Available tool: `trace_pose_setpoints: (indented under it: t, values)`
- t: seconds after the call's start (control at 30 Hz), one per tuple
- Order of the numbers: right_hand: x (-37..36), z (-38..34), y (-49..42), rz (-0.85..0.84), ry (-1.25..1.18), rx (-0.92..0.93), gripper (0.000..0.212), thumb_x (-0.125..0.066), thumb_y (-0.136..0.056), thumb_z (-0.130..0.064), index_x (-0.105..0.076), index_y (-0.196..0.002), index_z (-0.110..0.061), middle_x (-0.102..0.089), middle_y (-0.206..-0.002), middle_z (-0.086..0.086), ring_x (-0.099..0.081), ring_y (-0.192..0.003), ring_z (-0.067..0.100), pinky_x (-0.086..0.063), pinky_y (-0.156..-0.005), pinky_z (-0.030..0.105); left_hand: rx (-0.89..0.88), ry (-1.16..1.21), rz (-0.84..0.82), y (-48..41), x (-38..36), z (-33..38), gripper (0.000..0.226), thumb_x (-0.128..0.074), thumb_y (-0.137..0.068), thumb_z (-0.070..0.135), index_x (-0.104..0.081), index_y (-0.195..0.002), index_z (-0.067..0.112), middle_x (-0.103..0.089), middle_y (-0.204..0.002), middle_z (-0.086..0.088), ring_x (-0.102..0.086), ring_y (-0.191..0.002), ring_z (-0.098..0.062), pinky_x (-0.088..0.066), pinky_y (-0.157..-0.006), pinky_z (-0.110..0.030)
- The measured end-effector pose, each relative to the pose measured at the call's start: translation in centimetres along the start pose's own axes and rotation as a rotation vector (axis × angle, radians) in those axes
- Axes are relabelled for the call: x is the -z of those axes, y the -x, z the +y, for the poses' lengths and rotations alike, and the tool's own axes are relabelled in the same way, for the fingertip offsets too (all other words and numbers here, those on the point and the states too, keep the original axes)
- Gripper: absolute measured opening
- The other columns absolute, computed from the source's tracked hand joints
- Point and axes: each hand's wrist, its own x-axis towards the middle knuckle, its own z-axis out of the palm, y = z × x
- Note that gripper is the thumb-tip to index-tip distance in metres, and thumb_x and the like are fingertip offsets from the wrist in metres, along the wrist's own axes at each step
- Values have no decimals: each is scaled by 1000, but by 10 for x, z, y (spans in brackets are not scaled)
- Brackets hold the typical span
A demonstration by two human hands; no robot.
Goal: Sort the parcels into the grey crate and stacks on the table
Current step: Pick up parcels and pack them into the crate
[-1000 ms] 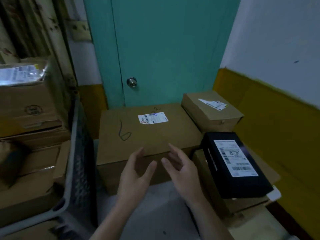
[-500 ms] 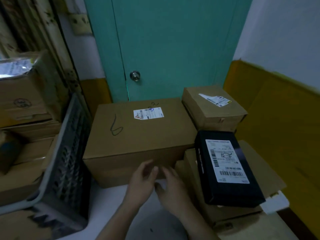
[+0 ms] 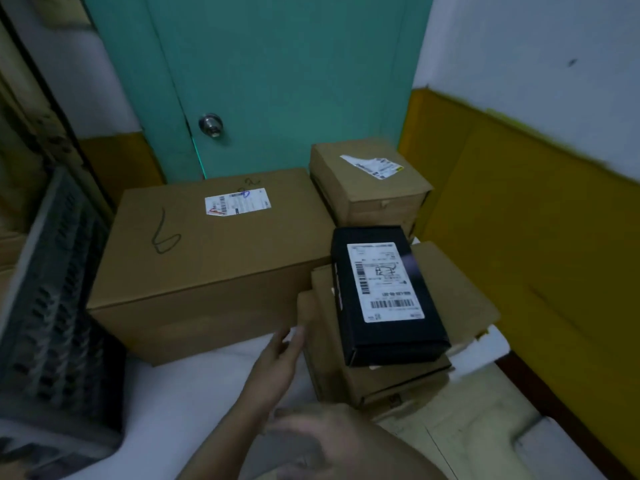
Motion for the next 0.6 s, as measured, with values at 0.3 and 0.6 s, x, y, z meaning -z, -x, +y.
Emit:
trace_pose_setpoints:
  t: [0.3, 0.6]
  values:
    - [54, 7, 50, 852, -199, 86, 32, -64, -87, -38, -54, -110, -58, -63, -114, -28, -59, -107, -8, -52, -78, 10, -692, -27, 108, 39, -29, 69, 71, -50, -82, 73, -42, -145, 42, -51, -147, 12, -47, -134, -1, -42, -110, -33]
    - [94, 89, 76, 1214, -140, -168, 35, -67, -93, -20, -62, -127, -29, -61, -121, -12, -57, -110, 6, -51, -97, 31, -805, -304, -154, 73, -105, 111, 67, -48, -83, 61, -32, -147, 47, -37, -130, 40, -35, -130, 10, -35, -108, -20]
